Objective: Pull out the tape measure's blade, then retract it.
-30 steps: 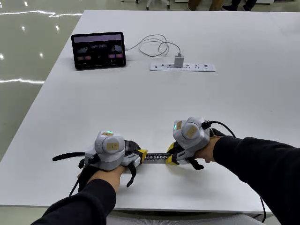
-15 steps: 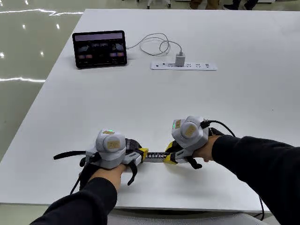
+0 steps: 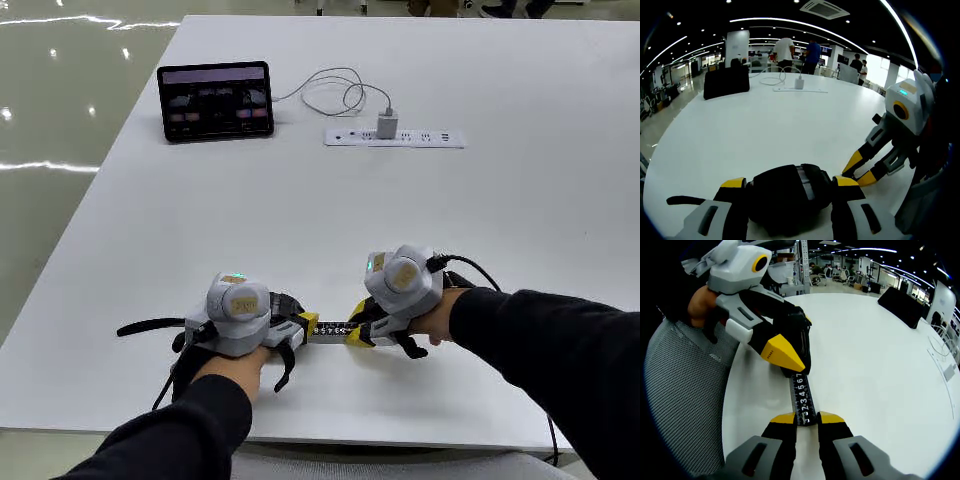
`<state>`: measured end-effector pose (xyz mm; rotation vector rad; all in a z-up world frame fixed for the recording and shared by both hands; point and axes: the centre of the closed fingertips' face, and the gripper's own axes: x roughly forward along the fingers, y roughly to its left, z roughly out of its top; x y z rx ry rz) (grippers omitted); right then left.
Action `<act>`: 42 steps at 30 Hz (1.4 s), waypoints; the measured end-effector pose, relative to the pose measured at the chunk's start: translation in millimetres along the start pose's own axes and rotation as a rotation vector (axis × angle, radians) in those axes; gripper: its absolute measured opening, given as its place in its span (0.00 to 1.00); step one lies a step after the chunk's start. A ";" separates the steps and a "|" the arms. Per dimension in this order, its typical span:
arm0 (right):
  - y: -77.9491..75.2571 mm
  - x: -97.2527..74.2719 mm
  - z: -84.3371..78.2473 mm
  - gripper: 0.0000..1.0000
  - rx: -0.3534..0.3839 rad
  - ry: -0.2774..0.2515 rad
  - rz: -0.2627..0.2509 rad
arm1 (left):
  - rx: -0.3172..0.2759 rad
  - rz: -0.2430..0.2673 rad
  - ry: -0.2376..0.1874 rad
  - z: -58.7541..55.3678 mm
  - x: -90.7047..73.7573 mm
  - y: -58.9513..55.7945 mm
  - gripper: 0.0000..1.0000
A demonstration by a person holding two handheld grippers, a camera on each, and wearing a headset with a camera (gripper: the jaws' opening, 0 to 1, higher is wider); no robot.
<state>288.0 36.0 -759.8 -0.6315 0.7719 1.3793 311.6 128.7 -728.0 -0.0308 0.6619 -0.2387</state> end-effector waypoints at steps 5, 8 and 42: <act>0.7 1.7 1.8 0.12 0.000 -0.007 0.001 | 0.000 0.000 0.001 -0.2 0.3 0.1 0.63; 1.0 2.8 2.8 0.12 0.000 -0.010 0.003 | 0.000 0.000 0.001 -0.3 0.3 0.1 0.63; 4.6 15.3 19.8 0.11 -0.052 -0.037 0.015 | -0.023 -0.007 0.001 -0.2 -1.0 1.1 0.63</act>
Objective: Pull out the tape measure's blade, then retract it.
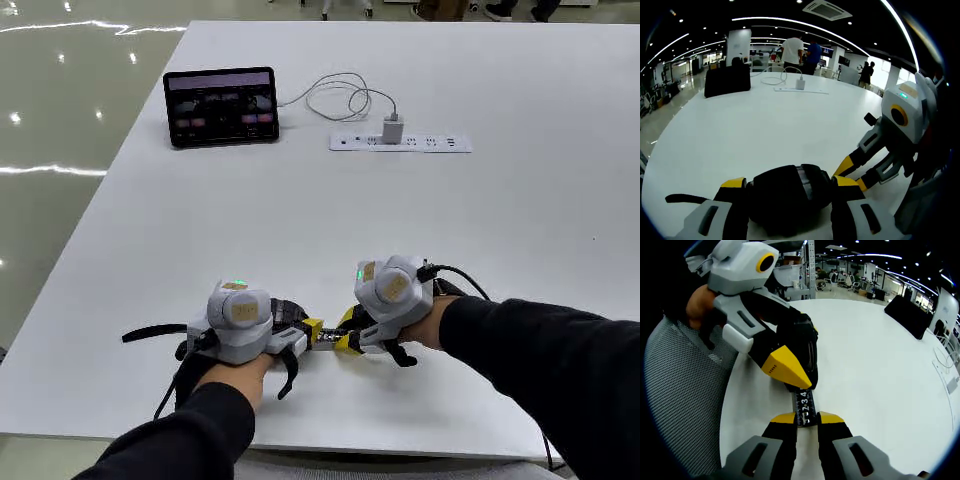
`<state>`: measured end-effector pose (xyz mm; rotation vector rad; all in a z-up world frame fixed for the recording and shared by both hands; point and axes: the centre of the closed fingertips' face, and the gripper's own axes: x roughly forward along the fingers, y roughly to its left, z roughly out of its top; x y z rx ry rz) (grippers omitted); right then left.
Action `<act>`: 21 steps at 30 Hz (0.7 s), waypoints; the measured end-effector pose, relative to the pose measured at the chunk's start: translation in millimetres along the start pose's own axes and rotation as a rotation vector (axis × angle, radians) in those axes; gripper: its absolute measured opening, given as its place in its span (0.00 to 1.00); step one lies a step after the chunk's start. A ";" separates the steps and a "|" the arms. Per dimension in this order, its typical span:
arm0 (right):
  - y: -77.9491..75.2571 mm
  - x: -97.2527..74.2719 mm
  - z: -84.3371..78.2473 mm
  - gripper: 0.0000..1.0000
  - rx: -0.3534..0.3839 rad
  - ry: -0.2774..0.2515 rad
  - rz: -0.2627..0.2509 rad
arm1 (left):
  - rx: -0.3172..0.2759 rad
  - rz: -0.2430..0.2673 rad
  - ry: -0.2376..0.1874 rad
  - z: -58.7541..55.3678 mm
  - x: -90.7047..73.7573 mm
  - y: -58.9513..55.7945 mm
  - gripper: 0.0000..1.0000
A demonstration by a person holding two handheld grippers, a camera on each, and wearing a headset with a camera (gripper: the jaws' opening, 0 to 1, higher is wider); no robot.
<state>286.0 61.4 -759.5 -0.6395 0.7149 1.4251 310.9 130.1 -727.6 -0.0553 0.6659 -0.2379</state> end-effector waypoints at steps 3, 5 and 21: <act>0.3 2.1 2.2 0.11 0.003 0.001 0.002 | -0.001 -0.002 0.001 0.1 -0.2 0.0 0.63; -0.4 3.1 3.2 0.11 0.005 0.000 0.003 | -0.001 -0.002 0.001 0.1 -0.2 0.0 0.63; 1.2 11.4 13.9 0.11 0.033 -0.017 0.008 | -0.005 -0.003 0.001 0.2 -0.2 -0.1 0.63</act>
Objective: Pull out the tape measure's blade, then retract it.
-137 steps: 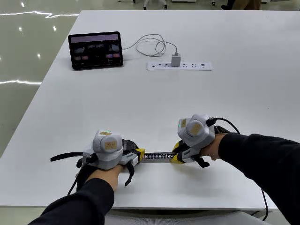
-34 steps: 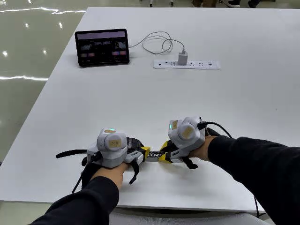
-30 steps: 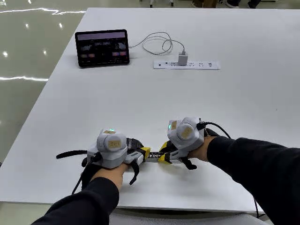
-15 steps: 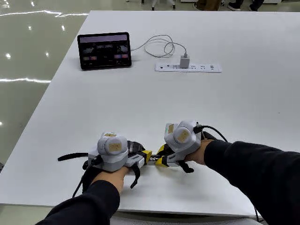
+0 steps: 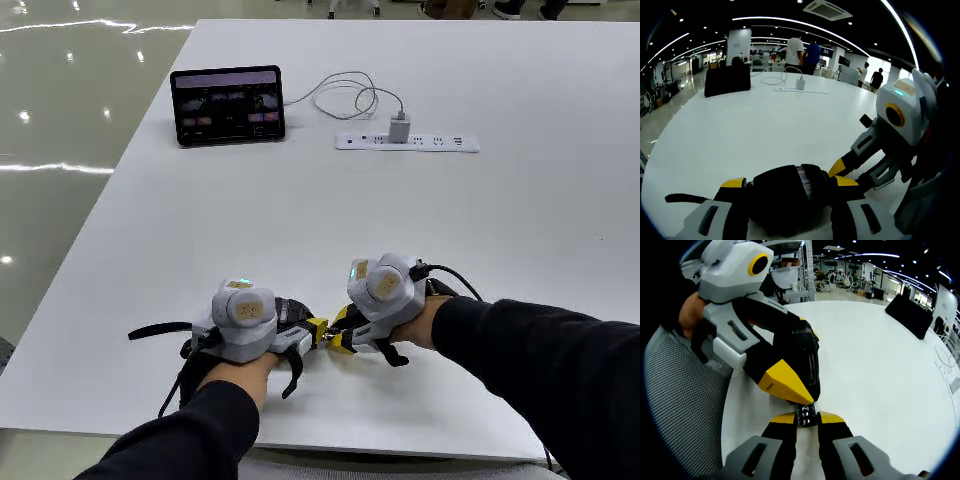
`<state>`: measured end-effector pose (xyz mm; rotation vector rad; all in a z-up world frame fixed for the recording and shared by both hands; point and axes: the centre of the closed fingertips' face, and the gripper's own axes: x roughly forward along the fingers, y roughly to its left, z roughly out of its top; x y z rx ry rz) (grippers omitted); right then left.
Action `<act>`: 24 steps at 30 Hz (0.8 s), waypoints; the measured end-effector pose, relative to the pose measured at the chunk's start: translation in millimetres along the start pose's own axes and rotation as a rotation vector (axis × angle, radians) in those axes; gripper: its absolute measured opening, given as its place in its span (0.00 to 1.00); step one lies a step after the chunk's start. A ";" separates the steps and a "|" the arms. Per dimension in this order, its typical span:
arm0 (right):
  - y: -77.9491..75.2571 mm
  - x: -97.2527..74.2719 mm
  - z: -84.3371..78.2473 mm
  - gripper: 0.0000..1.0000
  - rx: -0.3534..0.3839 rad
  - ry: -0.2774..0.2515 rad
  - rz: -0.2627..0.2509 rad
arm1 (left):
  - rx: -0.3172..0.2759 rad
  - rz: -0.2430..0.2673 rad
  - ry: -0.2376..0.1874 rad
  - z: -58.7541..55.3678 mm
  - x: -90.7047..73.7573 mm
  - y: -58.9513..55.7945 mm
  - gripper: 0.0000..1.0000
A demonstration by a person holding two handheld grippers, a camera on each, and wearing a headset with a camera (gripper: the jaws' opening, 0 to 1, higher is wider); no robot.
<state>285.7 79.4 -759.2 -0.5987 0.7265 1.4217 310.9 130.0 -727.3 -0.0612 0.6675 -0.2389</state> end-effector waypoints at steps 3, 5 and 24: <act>0.8 0.3 0.5 0.12 -0.007 -0.001 -0.002 | -0.001 -0.001 -0.001 0.2 0.3 0.2 0.63; 0.8 0.2 0.6 0.12 -0.009 -0.002 -0.002 | 0.000 0.000 -0.001 0.1 0.3 0.1 0.63; 2.2 0.1 0.0 0.11 -0.016 -0.018 -0.007 | -0.003 0.002 0.001 0.1 0.0 0.6 0.63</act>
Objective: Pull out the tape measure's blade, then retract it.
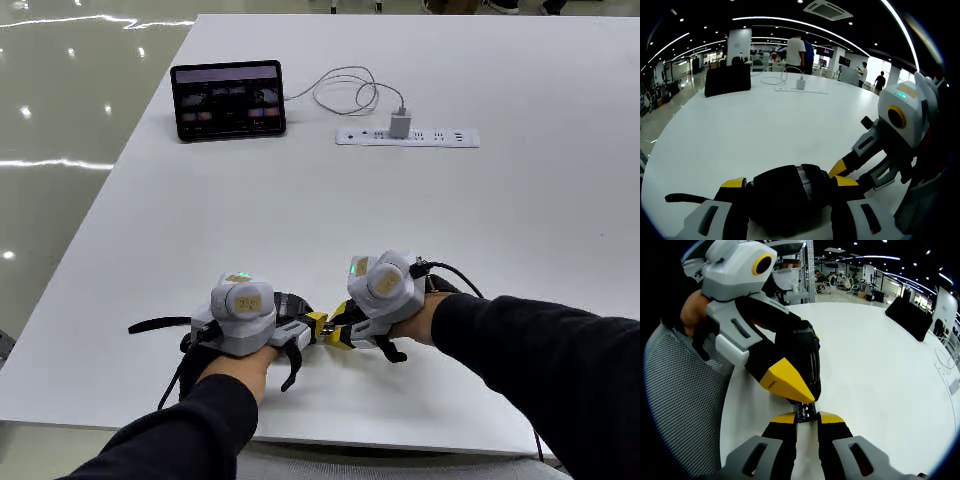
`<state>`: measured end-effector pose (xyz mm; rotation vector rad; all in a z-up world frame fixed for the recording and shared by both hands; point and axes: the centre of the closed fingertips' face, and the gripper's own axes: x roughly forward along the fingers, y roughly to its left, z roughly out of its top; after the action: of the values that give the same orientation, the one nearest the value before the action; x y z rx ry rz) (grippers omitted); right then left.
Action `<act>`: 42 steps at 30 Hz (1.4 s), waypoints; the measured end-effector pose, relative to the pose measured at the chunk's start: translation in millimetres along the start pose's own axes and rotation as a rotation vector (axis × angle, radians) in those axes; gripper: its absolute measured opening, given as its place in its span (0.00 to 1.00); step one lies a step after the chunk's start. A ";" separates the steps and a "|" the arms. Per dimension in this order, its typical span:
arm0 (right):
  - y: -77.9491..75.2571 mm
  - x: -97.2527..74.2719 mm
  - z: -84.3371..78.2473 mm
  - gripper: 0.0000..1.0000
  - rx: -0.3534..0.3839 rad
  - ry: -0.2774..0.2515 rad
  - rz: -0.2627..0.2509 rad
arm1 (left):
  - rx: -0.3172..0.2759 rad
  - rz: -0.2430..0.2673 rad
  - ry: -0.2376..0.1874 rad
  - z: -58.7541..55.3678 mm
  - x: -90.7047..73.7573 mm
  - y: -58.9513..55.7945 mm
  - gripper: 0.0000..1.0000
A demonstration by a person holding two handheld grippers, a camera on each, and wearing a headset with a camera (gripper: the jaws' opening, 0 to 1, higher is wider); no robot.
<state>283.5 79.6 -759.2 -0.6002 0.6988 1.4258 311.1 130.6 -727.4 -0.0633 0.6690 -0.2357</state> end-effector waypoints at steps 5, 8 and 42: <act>1.2 4.7 6.4 0.11 -0.013 -0.010 0.003 | -0.003 -0.002 0.001 0.0 -0.3 -0.2 0.63; 0.7 5.2 7.5 0.11 -0.013 -0.011 0.004 | -0.003 -0.002 0.001 0.0 0.0 0.2 0.63; -0.6 5.9 6.0 0.15 -0.046 0.003 -0.020 | 0.041 -0.026 0.020 -2.2 -0.3 -1.5 0.65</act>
<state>284.7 87.9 -759.6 -0.6437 0.6627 1.4261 309.1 129.2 -728.7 -0.0308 0.6831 -0.2752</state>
